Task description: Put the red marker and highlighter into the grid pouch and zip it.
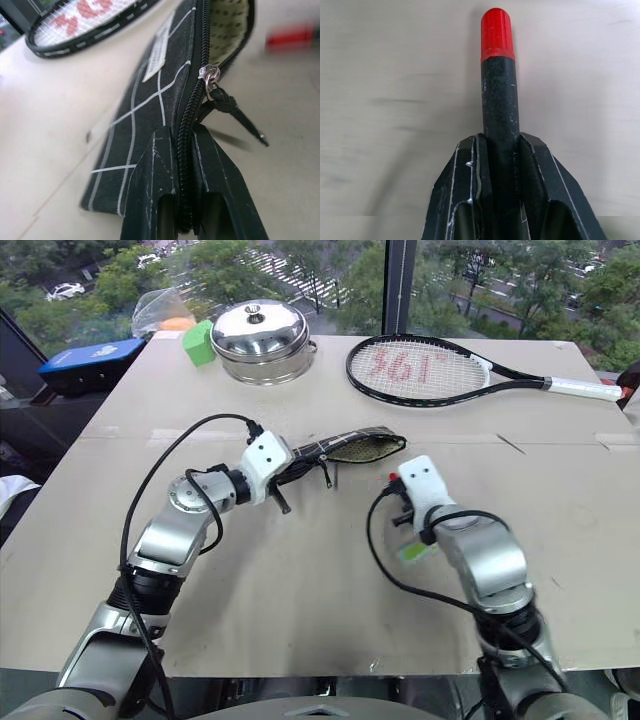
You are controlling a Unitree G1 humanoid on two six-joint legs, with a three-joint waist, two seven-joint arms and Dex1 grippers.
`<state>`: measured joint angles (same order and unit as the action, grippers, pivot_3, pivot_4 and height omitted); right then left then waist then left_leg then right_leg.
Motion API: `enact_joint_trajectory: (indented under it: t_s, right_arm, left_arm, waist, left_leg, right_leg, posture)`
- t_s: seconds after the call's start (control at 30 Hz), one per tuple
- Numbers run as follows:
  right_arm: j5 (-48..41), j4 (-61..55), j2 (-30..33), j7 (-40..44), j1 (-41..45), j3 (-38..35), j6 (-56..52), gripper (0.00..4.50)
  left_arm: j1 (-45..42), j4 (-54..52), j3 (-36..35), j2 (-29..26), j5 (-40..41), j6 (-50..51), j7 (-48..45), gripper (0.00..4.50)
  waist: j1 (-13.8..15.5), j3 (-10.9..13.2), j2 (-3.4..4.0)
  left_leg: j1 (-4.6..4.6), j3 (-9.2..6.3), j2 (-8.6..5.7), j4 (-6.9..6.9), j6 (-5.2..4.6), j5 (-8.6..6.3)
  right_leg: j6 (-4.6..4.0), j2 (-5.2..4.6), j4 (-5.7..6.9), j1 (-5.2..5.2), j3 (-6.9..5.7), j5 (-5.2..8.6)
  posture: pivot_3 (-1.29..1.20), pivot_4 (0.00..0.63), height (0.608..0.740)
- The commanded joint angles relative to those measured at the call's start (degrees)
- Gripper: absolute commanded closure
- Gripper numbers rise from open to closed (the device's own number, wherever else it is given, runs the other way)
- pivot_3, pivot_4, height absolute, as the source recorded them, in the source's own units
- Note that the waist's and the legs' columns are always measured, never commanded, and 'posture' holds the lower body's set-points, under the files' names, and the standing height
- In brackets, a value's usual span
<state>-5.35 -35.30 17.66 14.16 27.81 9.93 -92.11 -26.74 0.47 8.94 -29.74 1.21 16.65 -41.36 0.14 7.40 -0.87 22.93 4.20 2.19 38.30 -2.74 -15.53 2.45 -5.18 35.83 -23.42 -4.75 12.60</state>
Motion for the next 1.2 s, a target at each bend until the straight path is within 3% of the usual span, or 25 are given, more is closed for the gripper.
enact_joint_trajectory:
  t_s: [0.03,0.2,0.37,0.47,0.6,0.7,0.77,0.87,0.97,1.07,1.2]
  right_arm:
    - [-6.36,-7.16,8.98,7.63,5.54,-0.7,-0.39,4.25]
    - [-10.81,-7.34,27.14,15.19,13.56,7.65,5.2,4.25]
    - [-5.78,0.55,32.98,18.42,19.92,21.06,18.07,4.25]
    - [-1.04,6.54,32.13,20.65,24.14,29.24,25.54,4.25]
    - [4.8,14.82,28.2,23.18,28.86,34.89,33.72,4.25]
    - [12.22,28.44,23.02,26.85,33.56,41.46,47.74,4.25]
    - [13.39,35.3,19.93,27.54,34.17,40.55,52.37,3.18]
    - [16.09,39.19,19.99,27.81,32.93,37.58,55.78,2.09]
    - [8.41,29.38,22.78,31.83,27.5,26.19,45.01,0.7]
    - [-4.81,11.59,23.31,35.68,18.54,5.92,27.72,0.7]
    - [-13.92,-4.48,26.98,39.74,6.08,-8.86,26.13,0.7]
  left_arm:
    - [-0.44,-3.79,-0.67,0.27,0.13,-0.03,0.72,4.5]
    - [-0.15,-4.75,-0.17,0.85,0.5,0.05,0.5,4.5]
    - [0.13,-7.02,1.16,1.67,0.51,-0.02,-0.02,4.5]
    - [0.39,-8.84,1.82,2.05,0.69,0.1,-0.48,4.5]
    - [1.47,-10.94,3.32,1.22,0.34,-0.97,-2.15,4.5]
    - [1.85,-11.33,3.84,1.33,0.33,-0.88,-2.61,4.5]
    - [1.84,-10.8,4.11,1.58,0.2,-0.92,-2.67,4.5]
    - [1.79,-10.4,4.06,1.8,0.17,-0.45,-2.36,4.5]
    - [1.89,-10.03,2.96,2.1,0.63,1.25,-1.28,4.5]
    - [1.77,-8.83,2.06,2.39,0.83,2.2,-0.4,4.5]
    - [1.68,-7.6,1.85,2.21,0.91,1.5,-0.69,4.5]
  waist:
    - [-0.3,0.06,0.07]
    - [-0.74,0.05,0.03]
    - [-1.03,0.09,0.0]
    - [-0.96,0.11,0.02]
    - [-0.87,0.11,0.02]
    - [-1.02,0.13,0.05]
    - [-0.87,0.11,0.01]
    - [-0.31,0.13,0.0]
    - [0.21,0.13,-0.01]
    - [0.74,0.13,-0.01]
    - [1.0,0.13,-0.01]
  left_leg:
    - [0.01,0.0,-0.01,0.0,-0.02,-0.02]
    - [-0.04,-0.09,0.02,-0.13,-0.23,-0.14]
    - [-0.06,-0.03,0.05,-0.13,-0.24,-0.15]
    - [-0.06,0.01,0.07,-0.09,-0.24,-0.14]
    - [-0.03,0.03,0.08,-0.06,-0.23,-0.13]
    - [-0.08,0.07,0.06,-0.05,-0.16,-0.1]
    - [-0.06,0.08,0.05,-0.04,-0.1,-0.06]
    - [0.01,0.05,0.06,-0.02,0.01,0.01]
    - [0.09,0.05,0.08,-0.01,0.02,0.01]
    - [0.13,0.02,0.09,-0.01,0.0,-0.01]
    - [0.09,-0.15,0.14,-0.02,-0.25,-0.16]
  right_leg:
    - [0.0,0.05,0.0,-0.01,-0.01,0.0]
    - [0.0,0.11,-0.03,-0.03,-0.07,0.01]
    - [0.0,0.12,-0.03,-0.03,0.0,0.01]
    - [0.0,0.09,-0.03,-0.05,0.04,0.01]
    - [0.01,0.08,-0.03,-0.05,0.05,0.01]
    - [0.01,0.1,0.0,-0.05,0.05,0.01]
    - [0.01,0.13,0.01,-0.06,0.06,0.01]
    - [0.01,0.11,0.0,-0.05,0.0,0.0]
    - [0.01,0.03,-0.07,-0.05,0.0,0.0]
    - [0.01,0.02,-0.09,-0.06,-0.06,0.0]
    - [0.0,0.01,-0.1,0.04,-0.22,0.0]
  posture:
    - [0.0,0.15,0.74]
    - [0.0,0.15,0.74]
    - [0.0,0.15,0.74]
    - [0.0,0.15,0.74]
    - [0.0,0.15,0.74]
    - [0.0,0.15,0.74]
    - [0.0,0.15,0.74]
    - [0.0,0.15,0.74]
    - [0.0,0.15,0.74]
    - [0.0,0.15,0.74]
    - [0.0,0.15,0.74]
